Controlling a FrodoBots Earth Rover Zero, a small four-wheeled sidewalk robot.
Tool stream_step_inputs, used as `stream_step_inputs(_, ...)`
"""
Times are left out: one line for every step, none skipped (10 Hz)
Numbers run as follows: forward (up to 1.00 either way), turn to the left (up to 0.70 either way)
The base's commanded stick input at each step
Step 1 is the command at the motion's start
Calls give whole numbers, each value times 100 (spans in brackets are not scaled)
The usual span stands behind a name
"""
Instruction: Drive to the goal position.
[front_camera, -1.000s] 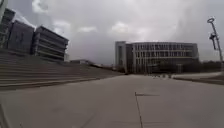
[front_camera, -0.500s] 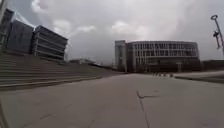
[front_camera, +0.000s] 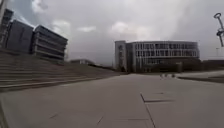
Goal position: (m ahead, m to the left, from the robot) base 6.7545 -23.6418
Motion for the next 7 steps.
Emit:
stream_step_inputs(70, -2)
stream_step_inputs(70, 0)
stream_step_inputs(70, 0)
stream_step_inputs(70, 0)
stream_step_inputs(70, 0)
stream_step_inputs(70, 0)
stream_step_inputs(70, 0)
